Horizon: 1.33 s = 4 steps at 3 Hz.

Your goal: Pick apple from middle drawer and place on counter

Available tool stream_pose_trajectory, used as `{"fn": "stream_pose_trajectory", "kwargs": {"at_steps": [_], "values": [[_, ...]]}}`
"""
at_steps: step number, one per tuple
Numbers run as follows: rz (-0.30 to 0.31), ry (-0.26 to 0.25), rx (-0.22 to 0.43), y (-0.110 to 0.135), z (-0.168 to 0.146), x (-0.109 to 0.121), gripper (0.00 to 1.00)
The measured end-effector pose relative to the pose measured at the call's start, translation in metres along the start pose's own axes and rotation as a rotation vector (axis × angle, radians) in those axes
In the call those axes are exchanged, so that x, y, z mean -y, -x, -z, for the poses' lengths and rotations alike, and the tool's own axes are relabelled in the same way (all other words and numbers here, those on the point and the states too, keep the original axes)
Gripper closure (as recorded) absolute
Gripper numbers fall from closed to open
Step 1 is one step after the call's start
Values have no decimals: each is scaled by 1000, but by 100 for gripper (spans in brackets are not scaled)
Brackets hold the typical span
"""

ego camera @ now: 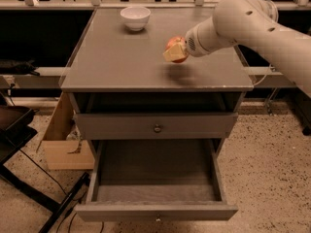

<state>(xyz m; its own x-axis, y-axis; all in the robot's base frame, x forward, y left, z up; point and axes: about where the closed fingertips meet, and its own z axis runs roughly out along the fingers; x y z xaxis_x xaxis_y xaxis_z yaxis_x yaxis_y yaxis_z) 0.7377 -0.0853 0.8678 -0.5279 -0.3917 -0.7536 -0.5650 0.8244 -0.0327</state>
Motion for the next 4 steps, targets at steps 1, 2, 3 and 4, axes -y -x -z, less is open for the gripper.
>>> {"fn": "stream_pose_trajectory", "kwargs": {"at_steps": [1,2,3,4], "values": [[-36,-39,61,-1,-47,32,100],[-65,-43,69,0,-64,42,84],[-65,-43,69,3,-62,42,61],[-65,-43,69,3,-62,42,37]]}}
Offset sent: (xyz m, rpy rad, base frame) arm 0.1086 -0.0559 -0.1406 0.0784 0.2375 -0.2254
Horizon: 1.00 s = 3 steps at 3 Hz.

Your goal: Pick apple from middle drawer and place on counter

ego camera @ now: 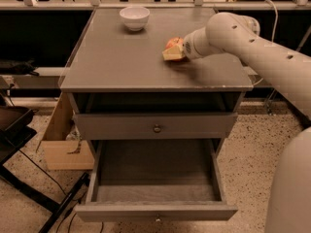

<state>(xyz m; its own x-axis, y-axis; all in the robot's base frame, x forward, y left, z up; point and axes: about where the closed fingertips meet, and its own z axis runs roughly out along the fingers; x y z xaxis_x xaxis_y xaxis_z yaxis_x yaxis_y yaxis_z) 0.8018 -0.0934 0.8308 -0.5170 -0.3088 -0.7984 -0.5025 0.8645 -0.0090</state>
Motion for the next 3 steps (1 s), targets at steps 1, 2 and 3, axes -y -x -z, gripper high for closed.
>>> {"fn": "stream_pose_trajectory", "kwargs": {"at_steps": [1,2,3], "values": [[0,0,0,0,0,0,14],[12,44,30,27,46,-3,0],[19,75,56,48,98,-6,0]]}}
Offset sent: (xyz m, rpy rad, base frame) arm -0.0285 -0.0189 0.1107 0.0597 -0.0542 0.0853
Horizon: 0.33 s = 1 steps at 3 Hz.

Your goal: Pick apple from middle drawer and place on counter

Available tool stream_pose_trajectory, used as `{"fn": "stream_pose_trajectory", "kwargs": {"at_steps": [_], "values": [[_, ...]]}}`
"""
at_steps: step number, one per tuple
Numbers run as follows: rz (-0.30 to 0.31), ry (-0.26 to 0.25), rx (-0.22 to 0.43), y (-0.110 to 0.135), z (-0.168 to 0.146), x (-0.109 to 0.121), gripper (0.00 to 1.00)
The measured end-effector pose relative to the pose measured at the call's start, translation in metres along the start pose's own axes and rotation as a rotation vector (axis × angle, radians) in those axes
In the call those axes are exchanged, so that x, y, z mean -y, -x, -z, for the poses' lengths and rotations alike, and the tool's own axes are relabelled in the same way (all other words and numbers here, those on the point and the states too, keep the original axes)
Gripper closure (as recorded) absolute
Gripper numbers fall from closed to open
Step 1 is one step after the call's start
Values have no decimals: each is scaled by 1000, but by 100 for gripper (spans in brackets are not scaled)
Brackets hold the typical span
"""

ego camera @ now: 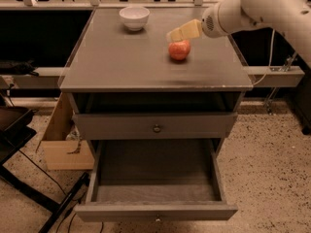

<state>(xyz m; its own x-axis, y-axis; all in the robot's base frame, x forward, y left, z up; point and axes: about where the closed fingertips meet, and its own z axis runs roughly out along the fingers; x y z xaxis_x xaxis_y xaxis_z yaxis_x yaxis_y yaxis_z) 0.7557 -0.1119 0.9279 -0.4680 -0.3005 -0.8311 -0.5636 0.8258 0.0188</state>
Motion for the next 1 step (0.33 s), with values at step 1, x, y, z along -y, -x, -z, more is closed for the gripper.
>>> {"fn": "stream_pose_trajectory", "kwargs": {"at_steps": [1], "values": [[31,39,91,17,71,-26,0]]}}
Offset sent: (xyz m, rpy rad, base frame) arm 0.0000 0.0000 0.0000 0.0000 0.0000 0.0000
